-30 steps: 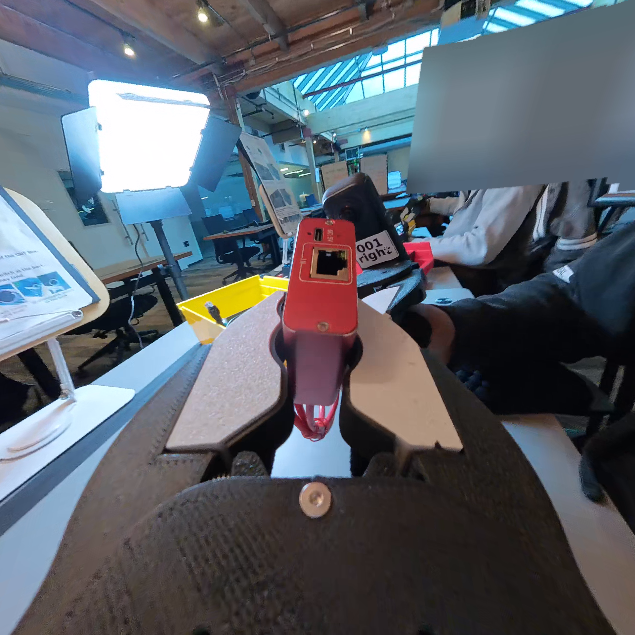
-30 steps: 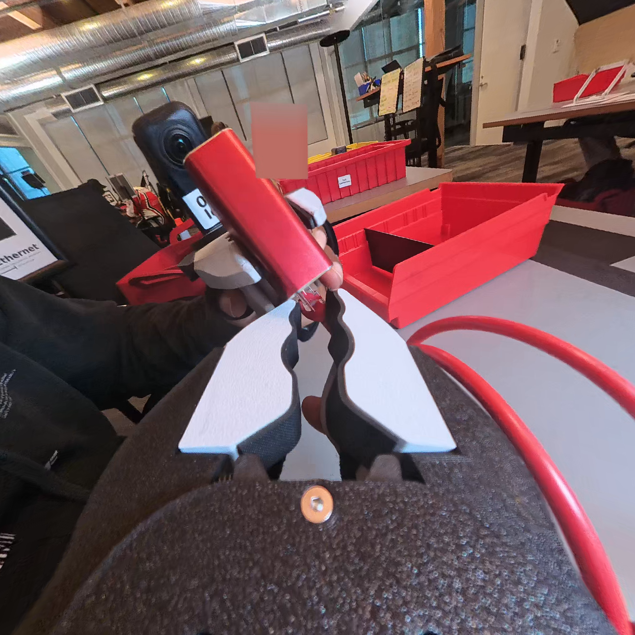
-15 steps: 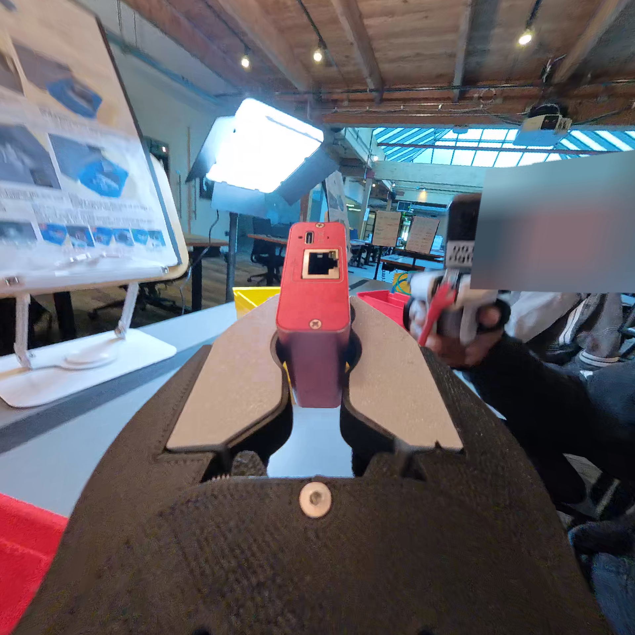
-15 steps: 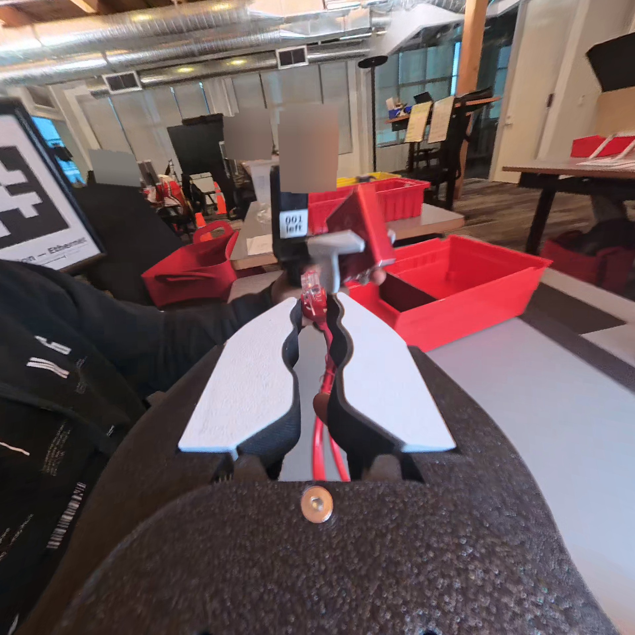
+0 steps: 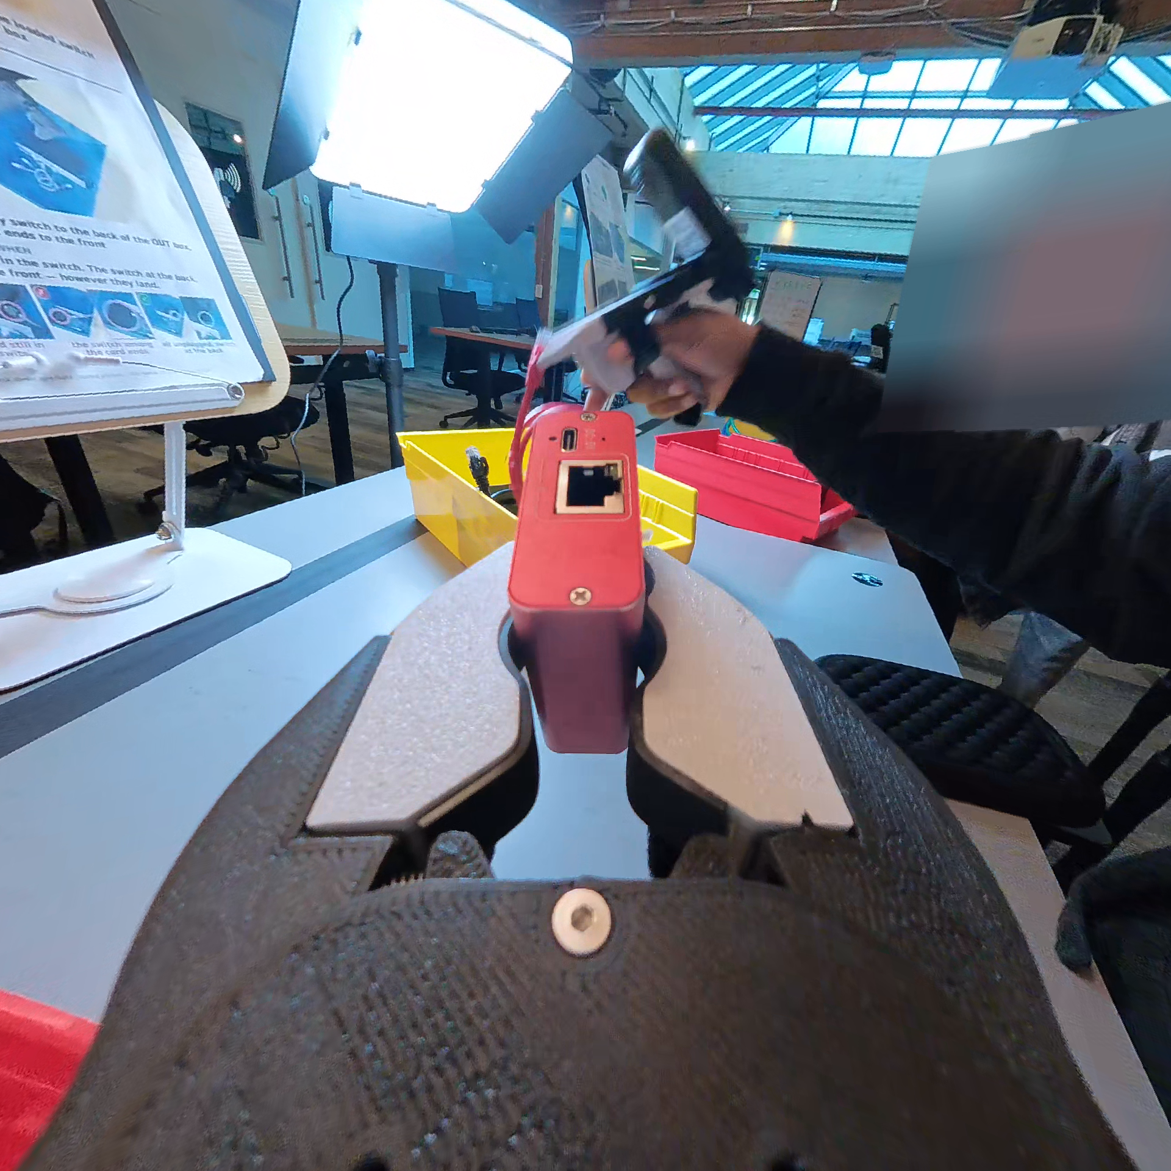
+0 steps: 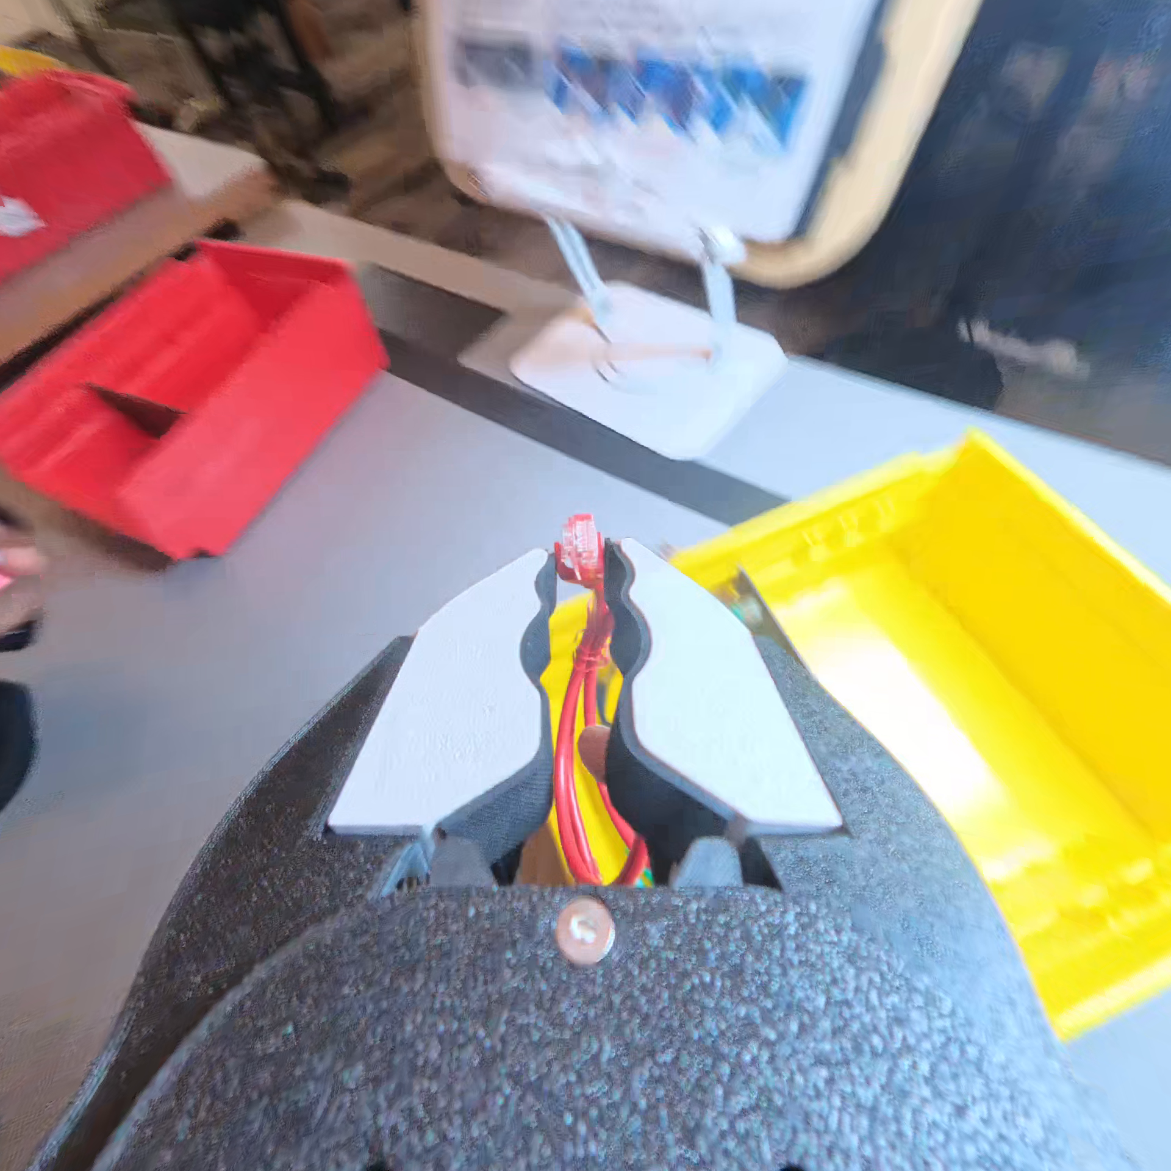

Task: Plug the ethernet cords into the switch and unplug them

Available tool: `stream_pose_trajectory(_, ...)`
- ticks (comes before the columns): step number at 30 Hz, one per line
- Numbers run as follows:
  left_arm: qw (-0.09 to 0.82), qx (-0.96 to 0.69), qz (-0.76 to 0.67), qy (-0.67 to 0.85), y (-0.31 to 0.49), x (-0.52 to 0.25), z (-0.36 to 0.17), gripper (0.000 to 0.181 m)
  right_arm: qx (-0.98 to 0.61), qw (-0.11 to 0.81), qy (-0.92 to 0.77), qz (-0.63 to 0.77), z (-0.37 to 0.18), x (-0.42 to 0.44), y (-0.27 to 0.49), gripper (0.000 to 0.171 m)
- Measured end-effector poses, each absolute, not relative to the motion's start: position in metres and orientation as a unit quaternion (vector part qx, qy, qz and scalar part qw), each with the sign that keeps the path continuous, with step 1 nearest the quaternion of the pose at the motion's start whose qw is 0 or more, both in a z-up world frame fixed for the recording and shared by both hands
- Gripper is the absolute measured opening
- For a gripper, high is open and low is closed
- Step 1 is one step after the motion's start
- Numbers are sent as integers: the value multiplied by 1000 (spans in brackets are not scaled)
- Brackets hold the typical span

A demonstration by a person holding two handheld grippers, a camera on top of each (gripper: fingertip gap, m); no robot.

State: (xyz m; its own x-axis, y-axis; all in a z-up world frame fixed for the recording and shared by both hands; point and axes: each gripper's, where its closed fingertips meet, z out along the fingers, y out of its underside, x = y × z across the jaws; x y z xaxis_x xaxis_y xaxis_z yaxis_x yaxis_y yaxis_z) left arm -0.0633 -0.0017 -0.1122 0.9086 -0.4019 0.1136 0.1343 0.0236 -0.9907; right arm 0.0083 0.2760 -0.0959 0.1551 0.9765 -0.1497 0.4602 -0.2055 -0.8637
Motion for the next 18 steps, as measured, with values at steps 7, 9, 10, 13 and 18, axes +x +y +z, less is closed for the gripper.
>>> stream_pose_trajectory(7, 674, -706, -190, 106, 5, -58, -130, 29, -747, 390, -512, 166, -168, 57, 361, 40)
stream_pose_trajectory(9, 657, -723, -184, 110, 10, -55, -139, 29, -699, 441, -541, 158, -143, 51, 339, 48)
stream_pose_trajectory(10, 645, -731, -192, 109, 12, -52, -143, 29, -658, 460, -570, 175, -130, 41, 315, 51)
stream_pose_trajectory(13, 606, -757, -224, 96, 17, -41, -159, 29, -518, 485, -671, 215, -114, 16, 218, 62)
stream_pose_trajectory(18, 530, -796, -289, 49, 22, -22, -187, 29, -320, 474, -803, 172, -159, -1, 67, 73)
